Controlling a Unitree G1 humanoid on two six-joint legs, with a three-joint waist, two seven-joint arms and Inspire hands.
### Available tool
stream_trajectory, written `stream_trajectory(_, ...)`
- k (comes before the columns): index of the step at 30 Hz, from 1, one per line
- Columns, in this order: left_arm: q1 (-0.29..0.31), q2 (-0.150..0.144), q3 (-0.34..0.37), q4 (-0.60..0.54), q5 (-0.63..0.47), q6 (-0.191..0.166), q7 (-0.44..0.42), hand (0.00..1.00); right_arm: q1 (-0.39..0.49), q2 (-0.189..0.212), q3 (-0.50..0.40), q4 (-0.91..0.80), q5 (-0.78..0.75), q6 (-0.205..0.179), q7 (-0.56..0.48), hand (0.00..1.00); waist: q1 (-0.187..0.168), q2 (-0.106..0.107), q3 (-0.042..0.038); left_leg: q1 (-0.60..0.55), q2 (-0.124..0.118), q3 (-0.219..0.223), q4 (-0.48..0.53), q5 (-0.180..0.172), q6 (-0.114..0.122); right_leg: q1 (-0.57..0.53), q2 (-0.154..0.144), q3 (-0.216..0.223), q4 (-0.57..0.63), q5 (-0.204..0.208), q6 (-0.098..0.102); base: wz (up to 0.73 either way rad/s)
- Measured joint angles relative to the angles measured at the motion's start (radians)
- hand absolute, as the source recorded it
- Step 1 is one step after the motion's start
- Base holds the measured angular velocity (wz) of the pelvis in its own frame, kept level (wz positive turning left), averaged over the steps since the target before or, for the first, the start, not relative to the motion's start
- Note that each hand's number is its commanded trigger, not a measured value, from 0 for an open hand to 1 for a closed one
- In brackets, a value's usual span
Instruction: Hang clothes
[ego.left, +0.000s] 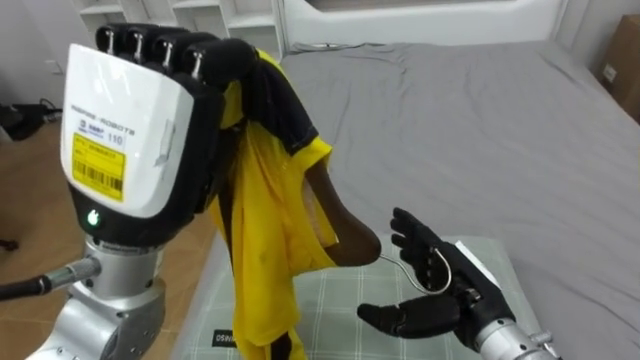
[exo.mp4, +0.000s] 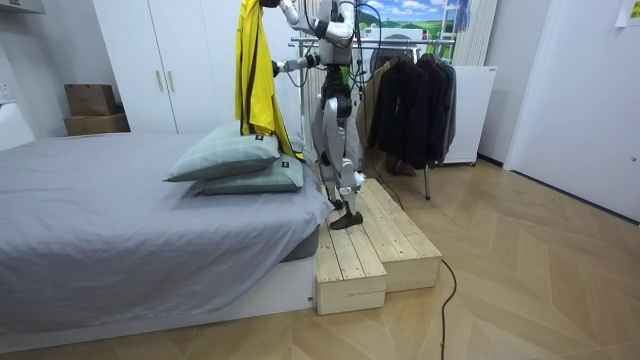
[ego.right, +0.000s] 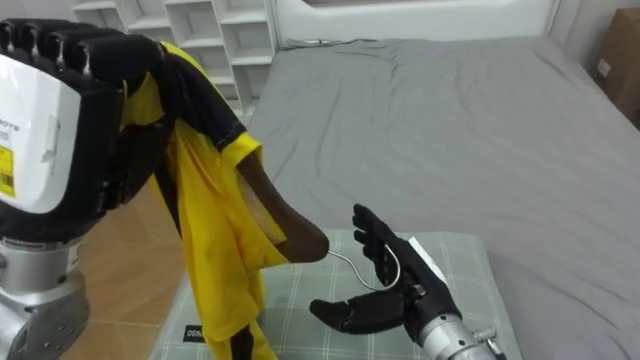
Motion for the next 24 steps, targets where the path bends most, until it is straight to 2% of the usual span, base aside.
stream_trajectory(3, -0.008, -0.001, -0.001, 0.0, -0.002, 0.008, 0.0, 1.0, -0.004, 0.006, 0.022, 0.0, 0.034, 0.0, -0.013, 0.0, 0.004, -0.005, 0.0031, 0.0, 0.0, -0.002, 0.0, 0.0, 0.0, 0.001, 0.001, -0.001, 0.0, 0.0, 0.0, 0.0)
stream_trajectory(8, -0.008, -0.002, -0.003, 0.001, 0.0, 0.012, 0.016, 1.0, -0.004, 0.019, 0.064, 0.004, 0.09, 0.0, -0.026, 0.0, 0.003, -0.004, 0.0037, -0.001, 0.0, -0.002, 0.0, 0.0, 0.0, 0.001, 0.0, -0.001, -0.001, 0.0, 0.0, 0.0)
stream_trajectory(13, -0.008, -0.008, -0.005, 0.001, 0.0, 0.032, 0.031, 1.0, -0.006, 0.033, 0.082, 0.004, 0.091, 0.0, -0.033, 0.0, 0.004, -0.003, 0.0036, -0.001, 0.0, -0.002, 0.0, 0.0, 0.0, 0.002, 0.0, -0.002, -0.001, 0.0, 0.0, 0.0)
stream_trajectory(16, -0.021, -0.043, -0.021, 0.019, 0.007, 0.058, 0.057, 1.0, -0.016, 0.045, 0.097, 0.01, 0.11, 0.0, -0.055, 0.0, 0.009, 0.001, 0.0059, -0.001, -0.001, -0.004, 0.0, 0.0, 0.0, 0.003, -0.002, -0.005, -0.001, 0.0, 0.0, 0.0)
stream_trajectory(18, -0.037, -0.079, -0.039, 0.033, 0.007, 0.078, 0.074, 1.0, -0.049, 0.056, 0.115, 0.047, 0.142, 0.0, -0.074, 0.0, 0.018, 0.002, 0.006, -0.001, -0.001, -0.004, 0.001, 0.0, 0.0, 0.003, -0.001, -0.006, 0.0, 0.0, 0.0, 0.0)
stream_trajectory(24, -0.065, -0.093, -0.044, 0.049, 0.006, 0.093, 0.091, 1.0, -0.078, 0.058, 0.152, 0.058, 0.239, 0.0, -0.1, 0.0, 0.029, 0.011, 0.0057, -0.007, -0.001, -0.007, 0.005, 0.0, 0.0, 0.003, -0.003, -0.018, -0.001, 0.0, 0.0, 0.05)
